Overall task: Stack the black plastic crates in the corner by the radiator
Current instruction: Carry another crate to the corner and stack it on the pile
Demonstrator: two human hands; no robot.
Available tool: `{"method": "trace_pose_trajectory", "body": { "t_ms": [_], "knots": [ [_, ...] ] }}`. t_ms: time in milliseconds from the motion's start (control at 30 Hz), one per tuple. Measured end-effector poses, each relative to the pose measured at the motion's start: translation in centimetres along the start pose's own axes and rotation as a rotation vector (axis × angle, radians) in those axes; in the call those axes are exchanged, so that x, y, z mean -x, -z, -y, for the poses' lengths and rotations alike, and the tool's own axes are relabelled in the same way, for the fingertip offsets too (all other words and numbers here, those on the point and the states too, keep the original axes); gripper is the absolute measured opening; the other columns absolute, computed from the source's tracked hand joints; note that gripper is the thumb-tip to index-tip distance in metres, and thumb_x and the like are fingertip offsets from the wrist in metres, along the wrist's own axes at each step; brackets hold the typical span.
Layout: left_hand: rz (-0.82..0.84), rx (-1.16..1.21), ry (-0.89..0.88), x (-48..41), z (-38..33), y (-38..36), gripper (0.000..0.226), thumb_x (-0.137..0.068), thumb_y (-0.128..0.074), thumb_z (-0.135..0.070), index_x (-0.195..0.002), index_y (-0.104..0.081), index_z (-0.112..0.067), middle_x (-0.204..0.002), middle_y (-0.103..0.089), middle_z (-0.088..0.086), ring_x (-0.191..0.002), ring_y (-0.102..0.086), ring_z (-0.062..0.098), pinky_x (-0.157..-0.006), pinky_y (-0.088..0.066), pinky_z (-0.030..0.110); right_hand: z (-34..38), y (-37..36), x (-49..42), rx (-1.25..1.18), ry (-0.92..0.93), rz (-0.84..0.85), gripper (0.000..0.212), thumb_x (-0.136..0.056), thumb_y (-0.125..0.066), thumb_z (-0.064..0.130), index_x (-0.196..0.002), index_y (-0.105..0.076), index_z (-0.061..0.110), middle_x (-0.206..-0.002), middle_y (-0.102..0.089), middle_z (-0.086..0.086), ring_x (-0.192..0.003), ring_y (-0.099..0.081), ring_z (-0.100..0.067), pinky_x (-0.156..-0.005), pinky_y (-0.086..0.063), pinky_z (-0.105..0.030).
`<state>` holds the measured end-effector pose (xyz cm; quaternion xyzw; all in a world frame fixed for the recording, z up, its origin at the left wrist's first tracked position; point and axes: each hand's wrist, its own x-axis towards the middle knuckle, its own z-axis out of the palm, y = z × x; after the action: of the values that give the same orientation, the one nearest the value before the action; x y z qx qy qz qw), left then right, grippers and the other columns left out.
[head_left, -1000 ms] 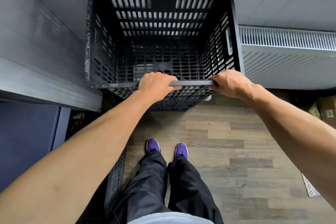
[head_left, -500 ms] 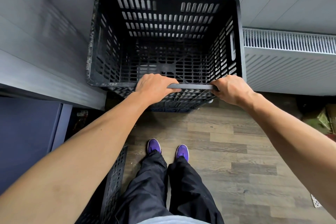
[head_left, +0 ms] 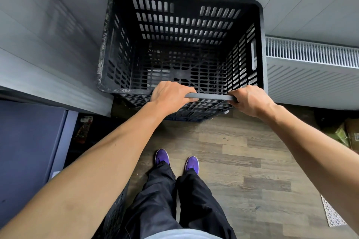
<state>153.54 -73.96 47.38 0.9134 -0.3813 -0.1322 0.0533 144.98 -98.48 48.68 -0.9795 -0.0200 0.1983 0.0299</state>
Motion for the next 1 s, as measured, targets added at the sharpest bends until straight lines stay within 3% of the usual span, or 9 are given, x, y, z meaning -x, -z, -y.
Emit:
{"method": "trace_pose_trajectory", "body": {
  "t_ms": [233,467,567,633,667,767,867,1000],
  "knots": [
    [-0.044,-0.031,-0.026,-0.3,0.6,-0.6,0.03,-0.096,-0.041,-0.057,-0.103,-0.064,-0.039,-0.052,-0.044,-0.01,-0.044,-0.037,0.008,-0.048,-0.03,0.025,0.3,0.0,-0.6,0.034,-0.032,0.024,0.013,-0.096,-0.055,0.031,-0.095,-0.063,0.021,-0.069,-0.056,0.002,-0.063,-0.056,-0.023,-0.062,-0.052,-0.036],
    [0.081,-0.031,-0.013,-0.5,0.4,-0.2,0.032,-0.096,-0.039,-0.06,-0.099,-0.059,-0.035,-0.065,-0.057,-0.009,-0.052,-0.049,0.012,-0.05,-0.036,0.028,0.7,-0.1,-0.7,0.027,-0.123,0.064,0.021,-0.095,-0.053,0.043,-0.105,-0.065,0.029,-0.076,-0.057,0.004,-0.068,-0.054,-0.021,-0.064,-0.048,-0.032],
    [0.108,-0.059,0.063,-0.4,-0.5,0.0,0.034,-0.096,-0.042,-0.057,-0.111,-0.057,-0.03,-0.07,-0.057,-0.008,-0.06,-0.054,0.017,-0.056,-0.039,0.03,0.9,0.0,-0.6,0.006,-0.163,0.098,0.025,-0.093,-0.054,0.044,-0.107,-0.065,0.026,-0.082,-0.061,0.001,-0.074,-0.058,-0.023,-0.067,-0.05,-0.033],
    [0.045,-0.083,0.142,0.1,-1.6,-0.6,0.041,-0.095,-0.045,-0.056,-0.125,-0.051,-0.028,-0.083,-0.061,-0.006,-0.072,-0.058,0.02,-0.065,-0.04,0.033,1.2,-0.2,-0.3,-0.008,-0.15,0.097,0.027,-0.092,-0.055,0.044,-0.113,-0.063,0.029,-0.091,-0.068,-0.001,-0.083,-0.064,-0.025,-0.071,-0.054,-0.036],
    [0.007,-0.071,0.18,0.5,-2.3,-1.0,0.045,-0.095,-0.047,-0.054,-0.131,-0.048,-0.028,-0.096,-0.065,-0.004,-0.086,-0.061,0.023,-0.077,-0.043,0.036,1.2,-0.3,0.0,-0.014,-0.135,0.085,0.03,-0.091,-0.055,0.044,-0.119,-0.059,0.031,-0.096,-0.069,-0.002,-0.087,-0.066,-0.026,-0.072,-0.055,-0.037],
    [-0.072,0.052,0.231,2.2,-3.9,-1.9,0.052,-0.097,-0.051,-0.041,-0.145,-0.037,-0.025,-0.137,-0.052,0.005,-0.13,-0.043,0.026,-0.113,-0.025,0.043,1.6,-0.5,0.9,-0.037,-0.067,0.044,0.046,-0.09,-0.059,0.043,-0.132,-0.048,0.029,-0.107,-0.068,-0.005,-0.096,-0.065,-0.028,-0.072,-0.053,-0.038],
    [-0.125,0.191,0.269,4.0,-5.3,-1.2,0.055,-0.099,-0.052,-0.032,-0.149,-0.031,-0.024,-0.152,-0.035,0.005,-0.144,-0.024,0.023,-0.12,-0.012,0.04,2.3,0.1,1.1,-0.048,0.004,0.048,0.055,-0.09,-0.059,0.043,-0.139,-0.04,0.026,-0.115,-0.064,-0.006,-0.104,-0.062,-0.029,-0.075,-0.05,-0.037],
    [-0.146,0.321,0.355,7.0,-6.7,-0.3,0.052,-0.1,-0.05,-0.028,-0.149,-0.032,-0.024,-0.158,-0.026,0.002,-0.147,-0.014,0.02,-0.119,-0.018,0.04,4.3,1.1,1.2,-0.04,0.097,0.038,0.057,-0.093,-0.055,0.041,-0.143,-0.036,0.022,-0.122,-0.06,-0.008,-0.111,-0.058,-0.032,-0.081,-0.05,-0.04]
  ]
}}
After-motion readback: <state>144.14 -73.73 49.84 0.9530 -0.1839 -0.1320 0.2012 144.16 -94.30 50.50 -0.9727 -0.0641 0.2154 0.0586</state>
